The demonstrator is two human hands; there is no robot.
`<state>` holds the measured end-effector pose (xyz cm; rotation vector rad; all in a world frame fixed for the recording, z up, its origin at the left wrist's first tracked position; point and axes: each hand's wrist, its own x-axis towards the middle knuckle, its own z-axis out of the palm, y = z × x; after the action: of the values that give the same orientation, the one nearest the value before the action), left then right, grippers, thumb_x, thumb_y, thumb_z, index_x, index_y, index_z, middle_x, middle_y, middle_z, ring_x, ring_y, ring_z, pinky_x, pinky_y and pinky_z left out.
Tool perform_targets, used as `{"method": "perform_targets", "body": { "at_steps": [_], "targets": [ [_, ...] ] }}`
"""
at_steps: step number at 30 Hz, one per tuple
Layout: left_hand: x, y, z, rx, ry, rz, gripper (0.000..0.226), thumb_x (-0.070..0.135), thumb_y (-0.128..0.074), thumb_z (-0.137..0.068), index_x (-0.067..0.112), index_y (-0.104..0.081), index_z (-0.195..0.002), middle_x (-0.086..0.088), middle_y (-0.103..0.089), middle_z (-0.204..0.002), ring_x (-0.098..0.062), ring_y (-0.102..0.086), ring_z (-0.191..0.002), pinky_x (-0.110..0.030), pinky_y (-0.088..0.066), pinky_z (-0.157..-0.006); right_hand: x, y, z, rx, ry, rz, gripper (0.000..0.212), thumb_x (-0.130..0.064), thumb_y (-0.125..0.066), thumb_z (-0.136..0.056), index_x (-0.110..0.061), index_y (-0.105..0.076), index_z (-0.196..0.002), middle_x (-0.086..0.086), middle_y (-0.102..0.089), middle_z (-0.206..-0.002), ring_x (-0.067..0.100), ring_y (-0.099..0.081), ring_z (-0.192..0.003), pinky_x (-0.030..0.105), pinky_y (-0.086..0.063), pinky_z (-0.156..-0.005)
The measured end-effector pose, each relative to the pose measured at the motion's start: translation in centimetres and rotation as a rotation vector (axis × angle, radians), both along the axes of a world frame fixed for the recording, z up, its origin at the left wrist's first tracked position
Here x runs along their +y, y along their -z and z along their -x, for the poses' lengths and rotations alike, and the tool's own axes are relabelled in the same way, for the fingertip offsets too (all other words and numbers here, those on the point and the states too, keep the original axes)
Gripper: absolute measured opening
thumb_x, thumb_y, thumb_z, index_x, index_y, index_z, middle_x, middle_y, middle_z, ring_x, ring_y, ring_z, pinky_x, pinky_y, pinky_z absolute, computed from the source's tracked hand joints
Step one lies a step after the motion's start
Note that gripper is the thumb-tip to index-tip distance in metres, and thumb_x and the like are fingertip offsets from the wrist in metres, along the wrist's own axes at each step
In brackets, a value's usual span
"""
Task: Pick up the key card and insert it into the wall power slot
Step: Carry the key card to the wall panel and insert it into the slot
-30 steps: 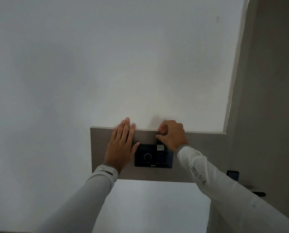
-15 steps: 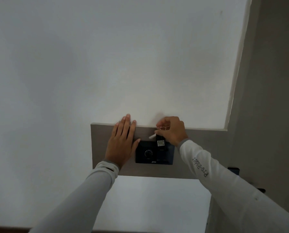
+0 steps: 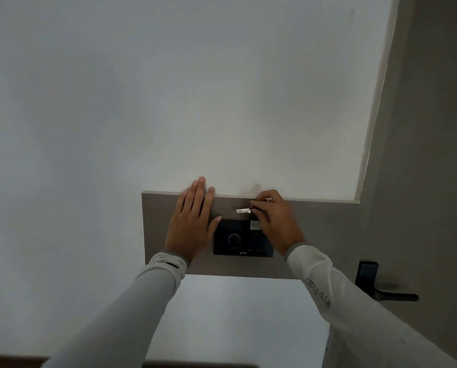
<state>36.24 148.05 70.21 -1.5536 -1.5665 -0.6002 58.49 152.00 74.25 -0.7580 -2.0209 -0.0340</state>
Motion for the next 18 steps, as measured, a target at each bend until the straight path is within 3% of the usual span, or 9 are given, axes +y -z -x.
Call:
{"method": "perform_targets", "body": {
  "at_steps": [3, 6, 10, 13, 18],
  "targets": [
    [-0.1, -0.1, 0.0, -0.001, -0.004, 0.008, 0.070, 0.048, -0.040, -0.109, 0.001, -0.036, -0.160, -0.028, -0.029, -0.170, -0.043, -0.031, -0.157, -0.058, -0.036, -0.126, 0.1, 0.5, -0.3, -0.101, 0.064, -0.060, 0.022, -0.006, -0.050, -0.098, 0.002, -0.067, -0.108, 0.014, -0.058, -0.115, 0.027, -0.059, -0.094, 0.038, -0.052, -0.083],
    [-0.2, -0.1, 0.0, -0.002, -0.010, 0.016, 0.070, 0.048, -0.040, -0.109, 0.001, -0.035, -0.161, -0.028, -0.027, -0.171, -0.042, -0.029, -0.158, -0.058, -0.035, -0.126, -0.2, 0.4, -0.3, -0.129, 0.103, -0.138, 0.014, 0.001, -0.062, -0.091, 0.001, -0.072, -0.100, 0.013, -0.068, -0.104, 0.031, -0.062, -0.090, 0.045, -0.056, -0.074],
    [-0.1, 0.0, 0.0, -0.010, -0.008, 0.021, 0.070, 0.048, -0.035, -0.110, 0.002, -0.032, -0.162, -0.028, -0.025, -0.172, -0.042, -0.027, -0.159, -0.058, -0.033, -0.127, -0.4, 0.7, -0.1, -0.110, 0.087, -0.164, 0.012, 0.004, -0.071, -0.082, 0.002, -0.076, -0.093, 0.016, -0.073, -0.097, 0.036, -0.068, -0.088, 0.038, -0.059, -0.076],
    [-0.1, 0.0, 0.0, -0.010, -0.008, 0.032, 0.072, 0.050, -0.031, -0.109, 0.003, -0.028, -0.164, -0.027, -0.021, -0.173, -0.041, -0.022, -0.161, -0.058, -0.031, -0.129, -0.6, 1.7, -0.3, -0.113, 0.099, -0.161, 0.015, 0.000, -0.071, -0.085, -0.002, -0.075, -0.099, 0.012, -0.074, -0.101, 0.031, -0.070, -0.092, 0.043, -0.062, -0.075],
    [0.1, 0.2, 0.3, -0.024, 0.004, 0.035, 0.075, 0.053, -0.024, -0.109, 0.005, -0.020, -0.166, -0.025, -0.013, -0.175, -0.040, -0.012, -0.163, -0.057, -0.027, -0.131, -0.5, 2.1, -0.8, -0.247, 0.206, -0.292, 0.042, 0.005, -0.081, -0.069, -0.006, -0.074, -0.109, 0.009, -0.076, -0.110, 0.029, -0.072, -0.097, 0.039, -0.063, -0.077]
  ]
}}
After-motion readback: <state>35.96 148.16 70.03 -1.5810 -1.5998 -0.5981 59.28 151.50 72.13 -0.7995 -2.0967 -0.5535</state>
